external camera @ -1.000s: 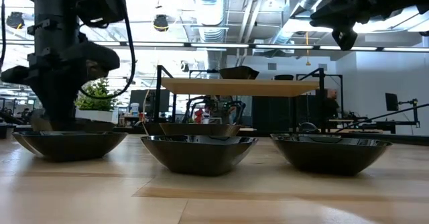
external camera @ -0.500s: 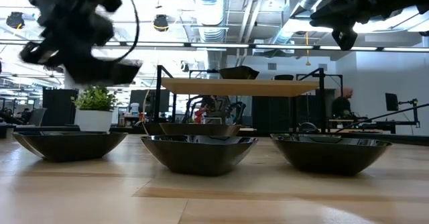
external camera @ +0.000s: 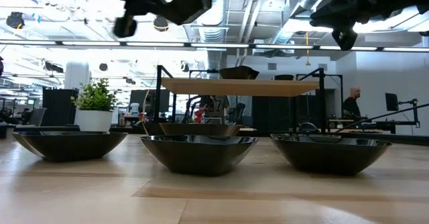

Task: Pick & Place Mini shaped plates
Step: Stack the distorted square plate on top of the other distorted square plate on the shelf

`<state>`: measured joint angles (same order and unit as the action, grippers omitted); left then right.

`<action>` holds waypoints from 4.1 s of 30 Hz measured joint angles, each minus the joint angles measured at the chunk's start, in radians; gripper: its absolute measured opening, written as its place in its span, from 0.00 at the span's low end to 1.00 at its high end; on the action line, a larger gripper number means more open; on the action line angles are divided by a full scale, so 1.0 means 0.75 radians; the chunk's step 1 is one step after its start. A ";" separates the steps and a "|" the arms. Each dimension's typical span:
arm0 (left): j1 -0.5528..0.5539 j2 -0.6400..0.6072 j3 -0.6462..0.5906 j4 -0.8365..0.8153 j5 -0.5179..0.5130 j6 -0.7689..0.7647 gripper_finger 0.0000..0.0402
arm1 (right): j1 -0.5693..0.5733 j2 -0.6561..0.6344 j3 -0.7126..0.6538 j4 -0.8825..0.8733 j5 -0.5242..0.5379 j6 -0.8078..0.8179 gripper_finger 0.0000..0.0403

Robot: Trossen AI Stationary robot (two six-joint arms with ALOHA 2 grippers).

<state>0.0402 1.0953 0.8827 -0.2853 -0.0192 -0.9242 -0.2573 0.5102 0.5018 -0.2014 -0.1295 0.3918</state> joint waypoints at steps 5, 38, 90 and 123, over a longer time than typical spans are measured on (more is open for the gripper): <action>0.171 0.169 0.205 0.001 0.133 0.187 0.01 | -0.001 0.000 0.000 -0.001 0.000 0.003 0.16; 0.637 1.005 1.152 -0.379 0.351 0.660 0.01 | -0.001 0.000 0.000 -0.005 0.001 -0.010 0.16; 0.680 1.055 1.203 -0.513 0.434 0.958 0.04 | -0.001 0.000 0.000 -0.005 0.001 -0.008 0.16; 0.593 0.866 1.177 -0.643 0.443 1.017 0.39 | -0.001 0.000 0.000 -0.006 0.001 -0.009 0.16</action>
<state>0.4852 1.7451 1.7653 -0.7675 0.3134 -0.1616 -0.2577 0.5102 0.5018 -0.2056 -0.1287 0.3851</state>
